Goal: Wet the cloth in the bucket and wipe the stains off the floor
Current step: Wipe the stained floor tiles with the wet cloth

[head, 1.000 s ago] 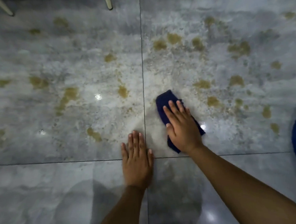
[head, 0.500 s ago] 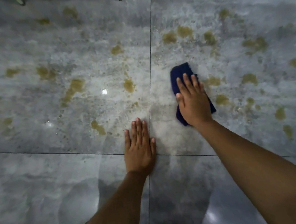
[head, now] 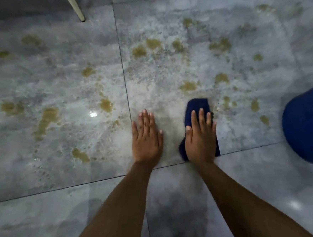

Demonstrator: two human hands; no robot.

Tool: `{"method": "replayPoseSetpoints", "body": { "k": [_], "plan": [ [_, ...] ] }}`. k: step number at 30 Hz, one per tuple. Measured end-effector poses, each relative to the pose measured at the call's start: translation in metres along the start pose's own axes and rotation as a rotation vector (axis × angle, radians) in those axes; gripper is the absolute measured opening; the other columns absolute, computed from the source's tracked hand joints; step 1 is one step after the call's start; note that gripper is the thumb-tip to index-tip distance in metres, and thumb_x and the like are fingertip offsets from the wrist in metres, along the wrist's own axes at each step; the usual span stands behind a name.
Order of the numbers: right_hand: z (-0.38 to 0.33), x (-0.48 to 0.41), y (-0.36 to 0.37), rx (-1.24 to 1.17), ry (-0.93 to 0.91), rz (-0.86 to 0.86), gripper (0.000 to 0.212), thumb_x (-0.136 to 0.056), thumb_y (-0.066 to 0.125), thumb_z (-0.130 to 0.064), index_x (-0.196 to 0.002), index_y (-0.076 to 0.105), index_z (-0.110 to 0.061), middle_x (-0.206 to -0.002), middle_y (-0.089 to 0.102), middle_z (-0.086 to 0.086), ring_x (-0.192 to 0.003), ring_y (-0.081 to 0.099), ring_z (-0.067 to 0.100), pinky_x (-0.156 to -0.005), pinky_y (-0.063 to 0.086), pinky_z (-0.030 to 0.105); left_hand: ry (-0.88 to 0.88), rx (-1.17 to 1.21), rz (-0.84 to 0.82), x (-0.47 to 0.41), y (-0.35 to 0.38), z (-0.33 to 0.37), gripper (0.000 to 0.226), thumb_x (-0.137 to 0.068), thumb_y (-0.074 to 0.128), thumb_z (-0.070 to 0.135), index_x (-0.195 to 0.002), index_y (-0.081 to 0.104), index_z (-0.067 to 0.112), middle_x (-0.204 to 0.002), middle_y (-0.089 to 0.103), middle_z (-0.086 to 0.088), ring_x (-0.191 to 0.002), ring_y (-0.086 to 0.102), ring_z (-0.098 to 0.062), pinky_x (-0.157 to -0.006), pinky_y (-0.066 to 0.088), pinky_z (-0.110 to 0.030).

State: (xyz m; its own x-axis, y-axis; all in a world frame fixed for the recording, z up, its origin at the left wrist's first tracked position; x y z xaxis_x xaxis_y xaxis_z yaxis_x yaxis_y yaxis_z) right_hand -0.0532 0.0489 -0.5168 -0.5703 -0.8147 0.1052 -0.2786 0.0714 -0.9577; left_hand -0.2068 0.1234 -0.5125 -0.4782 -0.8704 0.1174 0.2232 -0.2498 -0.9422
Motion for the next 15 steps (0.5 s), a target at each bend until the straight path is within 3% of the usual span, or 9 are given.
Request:
{"method": "replayPoseSetpoints", "body": {
  "k": [3,8,13,15],
  "plan": [
    [0.02,0.043,-0.001,0.047,0.076,-0.01,0.055,-0.099,0.022,-0.033,-0.149,0.028,-0.012,-0.158,0.021,0.01,-0.145,0.016,0.032,-0.117,0.01,0.047,0.052,-0.015,-0.009,-0.036,0.003,0.025,0.062,-0.099,0.012,0.039,-0.15,0.005,0.004,-0.158,0.002,-0.015,-0.146,-0.003,-0.024,-0.119,-0.006,-0.042],
    [0.031,-0.002,-0.006,0.108,-0.077,-0.012,0.055,-0.099,0.023,-0.034,-0.15,0.027,-0.016,-0.158,0.023,0.008,-0.146,0.017,0.03,-0.117,0.011,0.045,0.008,-0.046,-0.043,-0.085,0.011,0.035,0.061,-0.102,0.012,0.039,-0.15,-0.007,0.007,-0.16,-0.01,-0.011,-0.145,-0.017,-0.02,-0.116,-0.016,-0.039],
    [0.088,0.011,-0.024,0.013,0.376,0.111,0.057,-0.098,0.021,-0.034,-0.151,0.023,-0.013,-0.159,0.02,0.01,-0.146,0.012,0.03,-0.118,0.007,0.047,-0.021,-0.09,-0.034,-0.092,0.017,0.03,0.062,-0.1,0.014,0.04,-0.152,0.0,0.009,-0.161,-0.007,-0.009,-0.147,-0.013,-0.019,-0.118,-0.013,-0.042],
    [0.072,0.034,-0.019,0.036,0.413,0.097,0.058,-0.098,0.02,-0.034,-0.151,0.024,-0.011,-0.158,0.021,0.012,-0.146,0.014,0.032,-0.119,0.007,0.048,-0.024,-0.083,-0.035,-0.091,0.016,0.03,0.062,-0.1,0.014,0.041,-0.152,0.0,0.01,-0.161,-0.006,-0.008,-0.147,-0.012,-0.018,-0.118,-0.012,-0.041]
  ]
}}
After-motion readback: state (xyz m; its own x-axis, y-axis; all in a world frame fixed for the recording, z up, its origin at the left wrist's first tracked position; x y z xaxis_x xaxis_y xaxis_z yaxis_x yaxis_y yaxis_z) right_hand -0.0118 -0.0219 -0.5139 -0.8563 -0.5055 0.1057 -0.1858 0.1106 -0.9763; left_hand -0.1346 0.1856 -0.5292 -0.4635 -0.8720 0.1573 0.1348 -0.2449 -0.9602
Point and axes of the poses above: each hand's wrist, its own x-axis away from the middle knuckle, its own y-axis out of the palm, z = x × y, the point moved 7 cm from there along -x, towards the middle knuckle
